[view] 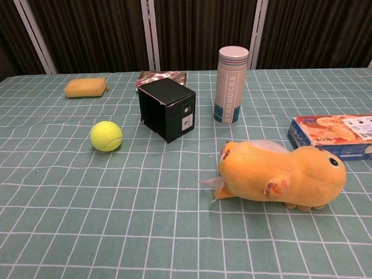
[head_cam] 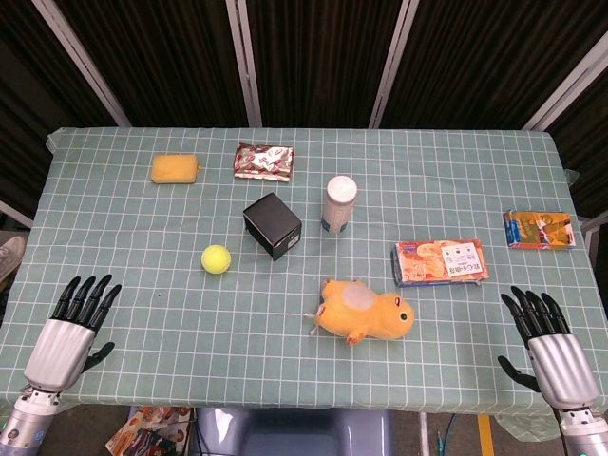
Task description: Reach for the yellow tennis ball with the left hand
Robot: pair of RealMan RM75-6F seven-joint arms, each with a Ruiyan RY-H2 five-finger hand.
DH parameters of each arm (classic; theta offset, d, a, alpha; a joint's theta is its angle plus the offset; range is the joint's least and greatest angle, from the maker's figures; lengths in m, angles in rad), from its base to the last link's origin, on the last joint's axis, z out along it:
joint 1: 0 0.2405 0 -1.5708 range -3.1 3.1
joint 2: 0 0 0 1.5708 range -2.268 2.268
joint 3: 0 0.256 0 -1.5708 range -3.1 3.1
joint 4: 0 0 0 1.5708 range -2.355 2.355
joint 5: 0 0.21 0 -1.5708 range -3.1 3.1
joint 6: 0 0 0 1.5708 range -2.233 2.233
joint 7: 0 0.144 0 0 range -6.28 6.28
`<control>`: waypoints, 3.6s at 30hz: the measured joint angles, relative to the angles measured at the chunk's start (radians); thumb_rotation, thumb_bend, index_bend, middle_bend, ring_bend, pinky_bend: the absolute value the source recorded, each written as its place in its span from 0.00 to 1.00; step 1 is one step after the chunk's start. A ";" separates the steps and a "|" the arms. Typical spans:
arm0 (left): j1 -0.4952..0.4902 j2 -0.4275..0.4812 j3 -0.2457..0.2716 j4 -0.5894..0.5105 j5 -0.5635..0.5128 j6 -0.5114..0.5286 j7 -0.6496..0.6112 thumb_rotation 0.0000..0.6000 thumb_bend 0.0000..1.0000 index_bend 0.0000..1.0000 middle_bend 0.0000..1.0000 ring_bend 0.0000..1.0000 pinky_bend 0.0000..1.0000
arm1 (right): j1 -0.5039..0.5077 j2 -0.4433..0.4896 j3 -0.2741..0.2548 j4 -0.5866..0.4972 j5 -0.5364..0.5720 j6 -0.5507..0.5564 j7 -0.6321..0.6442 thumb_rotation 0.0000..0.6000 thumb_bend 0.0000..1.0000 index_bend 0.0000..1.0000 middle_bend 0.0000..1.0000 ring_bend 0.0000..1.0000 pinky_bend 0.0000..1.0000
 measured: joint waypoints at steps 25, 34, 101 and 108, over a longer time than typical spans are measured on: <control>-0.348 -0.047 -0.187 -0.009 -0.216 -0.570 0.271 1.00 0.53 0.54 0.67 0.40 0.70 | 0.007 0.021 0.007 0.000 0.001 0.007 0.067 1.00 0.26 0.00 0.00 0.00 0.00; -0.406 -0.140 -0.177 0.079 -0.287 -0.649 0.306 1.00 0.47 0.54 0.72 0.46 0.75 | 0.000 0.034 0.013 0.017 0.020 0.020 0.108 1.00 0.26 0.00 0.00 0.00 0.00; -0.765 -0.568 -0.194 0.577 -0.365 -0.728 0.266 1.00 0.45 0.05 0.00 0.00 0.01 | 0.010 0.057 0.009 0.034 0.017 0.001 0.189 1.00 0.26 0.00 0.00 0.00 0.00; -0.752 -0.561 -0.185 0.578 -0.356 -0.706 0.247 1.00 0.44 0.02 0.00 0.00 0.01 | 0.012 0.056 0.005 0.032 0.010 -0.001 0.185 1.00 0.26 0.00 0.00 0.00 0.00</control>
